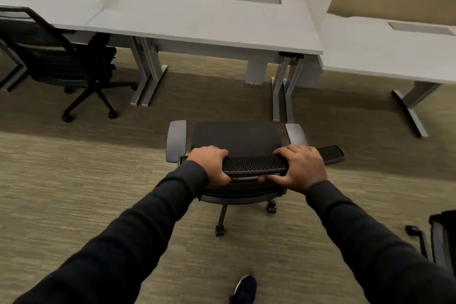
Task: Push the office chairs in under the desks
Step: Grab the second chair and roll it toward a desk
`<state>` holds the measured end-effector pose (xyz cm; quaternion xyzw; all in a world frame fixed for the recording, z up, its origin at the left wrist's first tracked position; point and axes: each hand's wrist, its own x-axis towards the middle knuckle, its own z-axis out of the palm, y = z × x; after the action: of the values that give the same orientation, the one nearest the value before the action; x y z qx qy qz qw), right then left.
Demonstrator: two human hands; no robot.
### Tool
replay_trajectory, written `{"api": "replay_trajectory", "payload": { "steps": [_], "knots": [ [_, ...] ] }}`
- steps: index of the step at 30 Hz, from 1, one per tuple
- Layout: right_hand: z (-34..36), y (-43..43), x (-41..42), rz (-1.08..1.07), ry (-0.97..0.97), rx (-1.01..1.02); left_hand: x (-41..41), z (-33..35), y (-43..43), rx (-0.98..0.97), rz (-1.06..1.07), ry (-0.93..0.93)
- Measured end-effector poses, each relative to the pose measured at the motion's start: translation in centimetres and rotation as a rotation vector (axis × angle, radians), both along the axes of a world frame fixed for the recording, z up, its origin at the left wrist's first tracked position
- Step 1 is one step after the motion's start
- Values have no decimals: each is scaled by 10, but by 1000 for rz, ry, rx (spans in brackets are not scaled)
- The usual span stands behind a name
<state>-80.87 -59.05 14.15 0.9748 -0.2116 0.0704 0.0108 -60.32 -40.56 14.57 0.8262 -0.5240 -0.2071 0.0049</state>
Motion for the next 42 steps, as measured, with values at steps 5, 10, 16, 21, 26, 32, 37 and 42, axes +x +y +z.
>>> {"api": "replay_trajectory", "payload": {
  "steps": [5,10,16,21,26,32,37,42],
  "knots": [
    [6,-64,54,3,51,2,50,5,-62,-8,63,26],
    [6,-126,111,-3,48,-9,106,6,-126,-19,73,-1],
    [2,-201,188,-26,38,-18,187,4,-204,-20,59,42],
    [-1,-265,263,-61,33,-11,266,6,-270,-17,63,75],
    [4,-326,327,-83,120,37,328,14,-332,5,57,28],
    [-10,-365,346,-423,9,239,383,22,-372,32,129,-59],
    [-8,-394,391,-386,-5,336,413,24,-395,52,237,-93],
    [-5,-411,425,-402,97,302,434,21,-413,82,279,-213]
  ]
}}
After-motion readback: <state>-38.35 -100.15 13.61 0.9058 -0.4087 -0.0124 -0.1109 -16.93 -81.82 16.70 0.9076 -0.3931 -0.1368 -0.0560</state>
